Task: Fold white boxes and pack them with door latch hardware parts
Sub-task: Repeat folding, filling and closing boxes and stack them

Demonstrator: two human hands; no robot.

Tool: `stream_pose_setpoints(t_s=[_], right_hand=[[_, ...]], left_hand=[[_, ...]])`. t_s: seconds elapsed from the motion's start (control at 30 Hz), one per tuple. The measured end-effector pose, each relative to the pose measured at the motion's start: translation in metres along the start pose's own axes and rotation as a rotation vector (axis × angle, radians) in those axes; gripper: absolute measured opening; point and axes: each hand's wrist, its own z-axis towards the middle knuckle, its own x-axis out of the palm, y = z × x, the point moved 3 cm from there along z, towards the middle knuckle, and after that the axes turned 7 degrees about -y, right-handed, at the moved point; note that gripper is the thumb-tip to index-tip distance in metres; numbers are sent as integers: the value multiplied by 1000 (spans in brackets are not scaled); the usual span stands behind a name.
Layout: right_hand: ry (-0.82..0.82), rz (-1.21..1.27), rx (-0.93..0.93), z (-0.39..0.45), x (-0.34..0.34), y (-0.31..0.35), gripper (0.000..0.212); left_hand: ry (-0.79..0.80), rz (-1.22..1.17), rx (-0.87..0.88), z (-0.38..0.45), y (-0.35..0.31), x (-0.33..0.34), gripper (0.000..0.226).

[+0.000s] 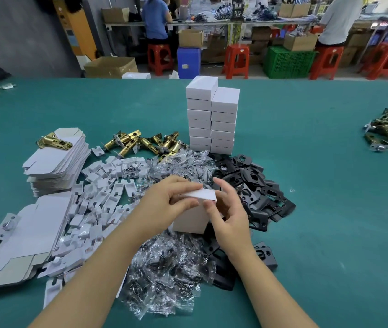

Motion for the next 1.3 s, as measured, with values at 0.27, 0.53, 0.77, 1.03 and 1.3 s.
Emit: stream_pose_setpoints(t_s=[0.27,0.53,0.77,1.03,1.3], right_hand=[[-11,-11,1,0,1,-1,38],[-21,-26,5,0,2,-2,39],[-38,18,26,0,1,0,40],[-64,34,-6,-1,-1,3,33],[-77,-13,-91,-1,-1,7,29]], left_hand=[[-20,67,84,-1,2,-1,41],[14,32,30,-2,7,-8,37],[-7,41,51,-3,4,-9,31],[-22,97,106,-4,-6,-10,25],[2,137,140,-2,-7,-11,27]])
